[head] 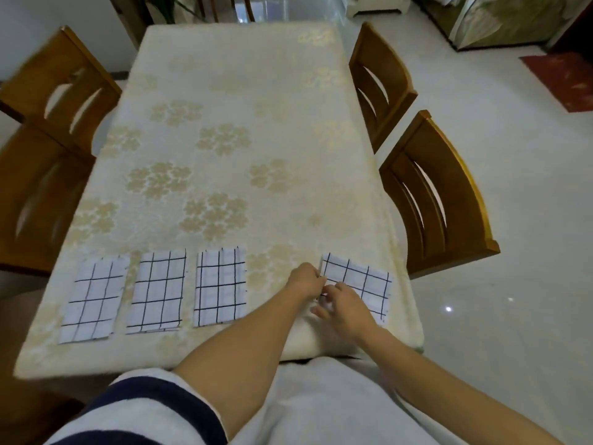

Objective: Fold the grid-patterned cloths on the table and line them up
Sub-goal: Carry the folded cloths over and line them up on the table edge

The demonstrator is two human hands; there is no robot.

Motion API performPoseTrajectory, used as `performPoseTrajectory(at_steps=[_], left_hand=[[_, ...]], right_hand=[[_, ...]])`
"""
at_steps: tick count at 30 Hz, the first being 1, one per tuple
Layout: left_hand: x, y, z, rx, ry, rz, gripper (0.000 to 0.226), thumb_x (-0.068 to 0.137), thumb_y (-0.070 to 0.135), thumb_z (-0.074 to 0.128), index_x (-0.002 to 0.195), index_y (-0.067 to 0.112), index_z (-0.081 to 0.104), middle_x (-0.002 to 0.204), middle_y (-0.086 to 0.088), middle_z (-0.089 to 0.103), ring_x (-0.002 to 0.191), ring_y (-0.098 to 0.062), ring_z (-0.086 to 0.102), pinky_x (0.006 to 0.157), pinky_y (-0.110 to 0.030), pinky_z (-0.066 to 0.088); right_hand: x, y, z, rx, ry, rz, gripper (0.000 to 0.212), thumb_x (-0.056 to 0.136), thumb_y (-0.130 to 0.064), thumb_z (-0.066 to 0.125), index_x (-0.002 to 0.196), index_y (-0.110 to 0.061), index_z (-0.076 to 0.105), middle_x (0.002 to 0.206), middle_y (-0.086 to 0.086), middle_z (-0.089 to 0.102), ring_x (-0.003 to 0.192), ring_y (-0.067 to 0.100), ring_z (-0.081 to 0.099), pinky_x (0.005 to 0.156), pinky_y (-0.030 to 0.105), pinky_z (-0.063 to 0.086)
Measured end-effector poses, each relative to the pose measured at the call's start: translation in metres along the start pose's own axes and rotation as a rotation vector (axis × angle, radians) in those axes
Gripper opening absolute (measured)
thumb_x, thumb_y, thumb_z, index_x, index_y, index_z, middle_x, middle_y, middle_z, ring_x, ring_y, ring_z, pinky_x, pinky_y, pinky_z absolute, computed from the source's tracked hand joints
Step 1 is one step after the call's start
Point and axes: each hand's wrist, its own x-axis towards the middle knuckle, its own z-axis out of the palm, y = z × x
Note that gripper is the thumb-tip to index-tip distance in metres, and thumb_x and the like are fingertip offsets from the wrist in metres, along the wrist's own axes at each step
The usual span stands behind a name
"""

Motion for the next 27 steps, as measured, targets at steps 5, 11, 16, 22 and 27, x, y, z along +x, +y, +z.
performPoseTrajectory(at_steps=[5,11,16,22,27], left_hand=[[-0.011,-0.008,-0.007,-0.046,0.066,-0.072,0.033,0.099,0.022,0.057,0.108,-0.007,0.068,0.112,-0.028,0.068,0.109,-0.04,0.064,0.087,-0.04,0.051],[-0.033,-0.047,-0.018,-0.205,0.147,-0.209,0.04,0.099,0.028,0.06,0.125,-0.003,0.063,0.115,-0.025,0.068,0.109,-0.039,0.064,0.079,-0.038,0.051],[-0.054,-0.07,-0.03,-0.232,0.218,-0.25,0.031,0.097,0.033,0.063,0.076,0.011,0.06,0.075,-0.011,0.063,0.071,-0.029,0.061,0.068,-0.033,0.047],[-0.057,-0.077,-0.038,-0.12,0.394,-0.152,0.041,0.097,0.027,0.065,0.131,0.012,0.047,0.135,-0.013,0.049,0.118,-0.032,0.055,0.098,-0.042,0.049],[-0.048,-0.072,-0.023,0.014,0.343,-0.164,0.044,0.1,0.017,0.059,0.138,0.009,0.038,0.138,-0.016,0.05,0.122,-0.035,0.053,0.097,-0.046,0.049]], right_hand=[[0.016,-0.003,0.008,-0.133,0.163,-0.048,0.044,0.086,-0.055,0.063,0.107,-0.017,0.059,0.104,0.002,0.06,0.097,0.023,0.054,0.081,0.037,0.046],[0.032,-0.03,0.021,-0.347,0.205,-0.148,0.044,0.078,-0.042,0.074,0.108,-0.011,0.064,0.1,0.011,0.062,0.09,0.034,0.059,0.075,0.041,0.046],[0.039,-0.047,0.032,-0.365,0.169,-0.366,0.017,0.083,-0.022,0.072,0.095,-0.012,0.068,0.094,0.01,0.064,0.085,0.033,0.059,0.07,0.039,0.044],[0.039,-0.031,0.023,-0.24,0.13,-0.433,0.015,0.08,-0.009,0.072,0.093,-0.017,0.073,0.1,0.001,0.068,0.094,0.027,0.056,0.075,0.034,0.047],[0.033,-0.016,0.017,-0.208,0.137,-0.518,0.017,0.075,-0.005,0.075,0.085,-0.019,0.073,0.1,0.001,0.069,0.091,0.027,0.059,0.081,0.036,0.049]])
